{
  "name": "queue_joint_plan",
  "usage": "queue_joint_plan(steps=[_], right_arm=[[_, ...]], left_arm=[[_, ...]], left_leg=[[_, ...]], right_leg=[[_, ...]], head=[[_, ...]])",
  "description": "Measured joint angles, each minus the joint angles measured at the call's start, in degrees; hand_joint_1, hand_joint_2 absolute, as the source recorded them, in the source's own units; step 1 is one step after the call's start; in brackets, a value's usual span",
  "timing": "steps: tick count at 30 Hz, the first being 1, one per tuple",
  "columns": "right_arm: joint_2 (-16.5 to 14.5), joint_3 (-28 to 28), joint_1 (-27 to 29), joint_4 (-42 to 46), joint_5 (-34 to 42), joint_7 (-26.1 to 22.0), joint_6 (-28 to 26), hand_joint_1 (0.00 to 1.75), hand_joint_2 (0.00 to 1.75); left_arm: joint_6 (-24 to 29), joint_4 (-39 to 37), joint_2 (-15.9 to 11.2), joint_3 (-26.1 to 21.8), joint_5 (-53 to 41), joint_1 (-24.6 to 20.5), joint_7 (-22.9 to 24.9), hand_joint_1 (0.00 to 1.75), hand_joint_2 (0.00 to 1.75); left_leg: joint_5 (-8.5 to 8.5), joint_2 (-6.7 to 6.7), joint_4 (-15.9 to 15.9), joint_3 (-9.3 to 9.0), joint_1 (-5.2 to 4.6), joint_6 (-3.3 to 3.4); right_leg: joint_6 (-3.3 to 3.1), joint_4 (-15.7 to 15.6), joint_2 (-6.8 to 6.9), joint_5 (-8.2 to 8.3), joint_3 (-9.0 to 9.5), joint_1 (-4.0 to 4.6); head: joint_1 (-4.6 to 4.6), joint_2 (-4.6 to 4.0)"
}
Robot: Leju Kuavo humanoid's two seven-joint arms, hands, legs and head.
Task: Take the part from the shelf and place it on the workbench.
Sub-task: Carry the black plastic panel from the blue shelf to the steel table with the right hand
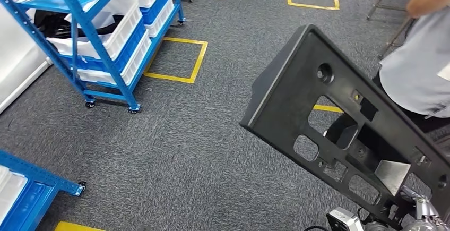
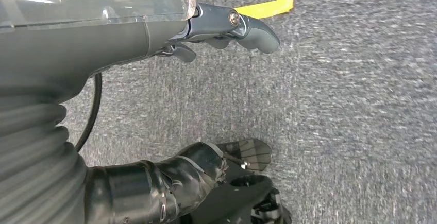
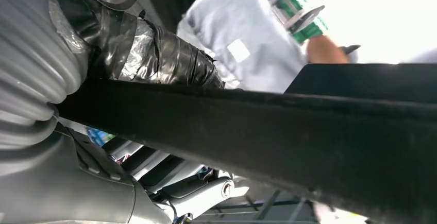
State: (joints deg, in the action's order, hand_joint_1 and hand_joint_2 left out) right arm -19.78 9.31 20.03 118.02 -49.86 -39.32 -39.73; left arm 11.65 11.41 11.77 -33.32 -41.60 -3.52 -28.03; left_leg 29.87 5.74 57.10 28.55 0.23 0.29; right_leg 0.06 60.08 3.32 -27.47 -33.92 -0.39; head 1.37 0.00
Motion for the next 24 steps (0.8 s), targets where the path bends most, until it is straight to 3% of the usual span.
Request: queue_joint_plan(steps=[2,4,6,7,8,9,10,11,13,15,17,18,20,22,23,24], right_arm=[[-0.01,0.04,0.03,0.02,0.08,0.00,-0.01,1.71,1.75],[-0.02,0.07,-0.02,0.04,0.16,-0.04,-0.01,1.71,1.75],[-0.02,0.09,-0.11,0.04,0.18,-0.08,-0.01,1.71,1.75],[-0.02,0.09,-0.14,0.03,0.19,-0.09,-0.01,1.71,1.75],[-0.02,0.09,-0.13,0.02,0.21,-0.09,-0.01,1.71,1.75],[-0.02,0.09,-0.13,0.01,0.22,-0.09,-0.01,1.71,1.75],[-0.02,0.10,-0.12,0.01,0.25,-0.09,-0.01,1.71,1.75],[-0.02,0.10,-0.12,0.01,0.29,-0.09,-0.01,1.71,1.75],[-0.02,0.11,-0.17,0.01,0.42,-0.10,-0.01,1.71,1.75],[-0.02,0.14,-0.22,0.01,0.52,-0.13,-0.01,1.71,1.75],[-0.02,0.25,-0.16,0.01,0.61,-0.14,-0.01,1.71,1.75],[-0.02,0.36,-0.11,0.02,0.67,-0.15,-0.01,1.71,1.75],[-0.01,0.52,-0.18,0.02,0.79,-0.22,-0.01,1.71,1.75],[0.00,0.58,-0.31,0.01,0.88,-0.27,-0.01,1.71,1.75],[0.00,0.62,-0.32,-0.01,0.92,-0.27,-0.01,1.71,1.75],[0.00,0.66,-0.30,-0.02,0.97,-0.23,0.00,1.71,1.75]], left_arm=[[0.00,0.00,0.01,-0.04,-0.04,-0.16,-0.05,0.00,1.75],[0.00,0.00,0.01,-0.09,-0.09,-0.23,-0.11,0.00,1.75],[0.00,0.00,0.00,-0.22,-0.12,-0.15,-0.16,0.00,1.75],[0.00,0.00,-0.01,-0.30,-0.12,-0.06,-0.17,0.00,1.75],[0.00,0.00,-0.01,-0.36,-0.12,0.03,-0.17,0.00,1.75],[0.00,0.00,-0.01,-0.39,-0.12,0.11,-0.17,0.00,1.75],[0.00,0.00,-0.01,-0.40,-0.12,0.17,-0.17,0.00,1.75],[0.00,0.00,-0.01,-0.40,-0.12,0.19,-0.18,0.00,1.75],[-0.01,0.00,-0.04,-0.44,-0.12,0.21,-0.24,0.00,1.75],[-0.02,0.00,-0.08,-0.49,-0.14,0.16,-0.33,0.00,1.75],[-0.02,0.00,-0.12,-0.50,-0.16,-0.03,-0.40,0.00,1.75],[-0.02,0.00,-0.13,-0.51,-0.16,-0.10,-0.43,0.00,1.75],[-0.03,0.00,-0.11,-0.52,-0.20,-0.10,-0.47,0.00,1.75],[-0.06,0.00,-0.10,-0.53,-0.26,0.03,-0.50,0.00,1.75],[-0.08,0.00,-0.11,-0.53,-0.26,0.12,-0.50,0.00,1.75],[-0.08,0.00,-0.13,-0.54,-0.26,0.16,-0.49,0.00,1.75]], left_leg=[[0.28,0.64,-0.01,-0.27,0.07,-0.58],[1.92,-1.08,1.84,0.31,0.31,-1.03],[5.66,-4.05,8.45,3.31,0.47,-1.24],[7.38,-4.82,12.54,5.29,0.47,-1.29],[8.27,-5.14,15.76,6.95,0.47,-1.32],[7.95,-5.23,16.97,7.75,0.47,-1.29],[6.47,-5.33,15.91,7.52,0.47,-1.21],[4.16,-5.73,12.85,6.38,0.48,-1.06],[0.34,-8.27,5.11,3.35,0.59,-0.67],[-0.64,-10.07,1.39,1.88,0.55,-0.38],[-0.79,-9.19,0.91,1.70,0.46,0.03],[-1.04,-8.49,0.53,1.58,0.52,0.40],[-1.51,-6.92,-0.20,1.39,0.66,1.10],[-1.53,-5.30,-0.29,1.39,0.44,1.43],[-1.47,-4.45,-0.27,1.41,0.33,1.48],[-1.39,-3.61,-0.25,1.40,0.27,1.51]], right_leg=[[-0.71,-0.25,-1.24,0.21,-0.09,0.02],[-1.53,-0.67,-2.34,0.53,0.01,-0.24],[-2.11,-0.85,-3.48,0.73,-0.01,-0.32],[-2.26,-0.84,-4.13,0.76,-0.07,-0.26],[-2.30,-0.82,-4.89,0.76,-0.08,-0.19],[-2.32,-0.78,-5.67,0.76,-0.05,-0.14],[-2.31,-0.73,-6.47,0.76,0.02,-0.12],[-2.26,-0.66,-7.28,0.72,0.11,-0.12],[-1.96,-0.36,-8.79,0.63,0.06,-0.11],[-1.29,-0.14,-10.06,0.76,-0.39,-0.22],[-0.46,-0.33,-11.16,1.13,-0.81,-0.39],[-0.16,-0.17,-10.66,0.98,-1.00,-0.35],[0.22,2.79,-7.65,-1.01,-2.42,-0.08],[0.49,9.80,-4.58,-4.67,-5.60,-0.09],[0.64,13.16,-4.07,-5.96,-7.15,-0.21],[0.75,14.92,-3.82,-6.22,-7.93,-0.33]], head=[[-0.03,0.00],[-0.04,0.00],[-0.05,0.00],[-0.07,0.00],[-0.07,0.00],[-0.07,0.00],[-0.07,0.00],[-0.06,0.00],[-0.04,0.00],[-0.05,0.00],[-0.06,0.00],[-0.04,0.00],[0.04,0.00],[0.10,0.00],[0.09,0.00],[0.10,0.00]])
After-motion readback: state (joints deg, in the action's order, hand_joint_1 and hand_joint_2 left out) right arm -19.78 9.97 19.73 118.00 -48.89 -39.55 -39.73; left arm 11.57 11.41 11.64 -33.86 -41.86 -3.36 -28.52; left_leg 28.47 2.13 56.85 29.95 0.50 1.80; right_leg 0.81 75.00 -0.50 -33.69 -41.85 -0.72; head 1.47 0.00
